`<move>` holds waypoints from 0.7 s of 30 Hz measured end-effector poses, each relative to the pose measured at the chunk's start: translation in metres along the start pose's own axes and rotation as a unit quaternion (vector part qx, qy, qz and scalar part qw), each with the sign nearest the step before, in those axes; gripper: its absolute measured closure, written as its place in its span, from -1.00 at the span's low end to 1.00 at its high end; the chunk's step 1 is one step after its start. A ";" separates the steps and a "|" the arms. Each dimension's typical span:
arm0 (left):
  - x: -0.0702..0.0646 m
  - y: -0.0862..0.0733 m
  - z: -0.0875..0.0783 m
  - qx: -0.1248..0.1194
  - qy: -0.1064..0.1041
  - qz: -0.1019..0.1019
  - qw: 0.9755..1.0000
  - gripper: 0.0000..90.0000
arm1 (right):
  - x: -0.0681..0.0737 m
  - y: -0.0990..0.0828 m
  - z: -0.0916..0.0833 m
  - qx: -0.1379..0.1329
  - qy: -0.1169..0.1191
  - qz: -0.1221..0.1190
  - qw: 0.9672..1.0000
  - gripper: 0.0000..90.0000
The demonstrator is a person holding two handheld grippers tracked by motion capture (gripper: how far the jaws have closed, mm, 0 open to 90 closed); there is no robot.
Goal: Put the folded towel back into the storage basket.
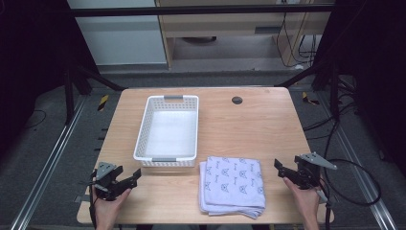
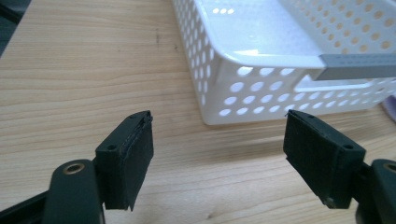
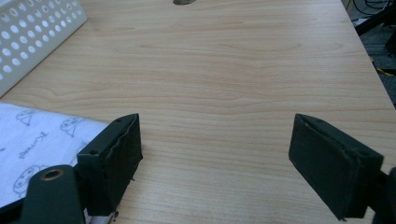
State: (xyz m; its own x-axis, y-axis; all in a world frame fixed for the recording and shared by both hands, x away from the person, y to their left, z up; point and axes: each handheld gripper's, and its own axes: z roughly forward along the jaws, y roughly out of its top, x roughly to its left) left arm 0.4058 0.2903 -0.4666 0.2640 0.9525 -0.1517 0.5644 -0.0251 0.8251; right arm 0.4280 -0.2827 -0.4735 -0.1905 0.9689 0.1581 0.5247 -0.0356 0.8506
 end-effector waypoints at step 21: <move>-0.047 -0.004 0.000 0.005 -0.061 0.055 0.997 -0.47 | 0.015 0.005 -0.009 -0.013 0.048 -0.029 0.998 -0.43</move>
State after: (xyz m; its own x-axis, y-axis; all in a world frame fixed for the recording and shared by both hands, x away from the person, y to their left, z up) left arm 0.3918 0.2459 -0.4626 0.4174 0.8999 -0.1266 0.5352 -0.1308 0.8346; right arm 0.4205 -0.2708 -0.4629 -0.2994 0.9415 0.1546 0.4887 0.0122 0.8723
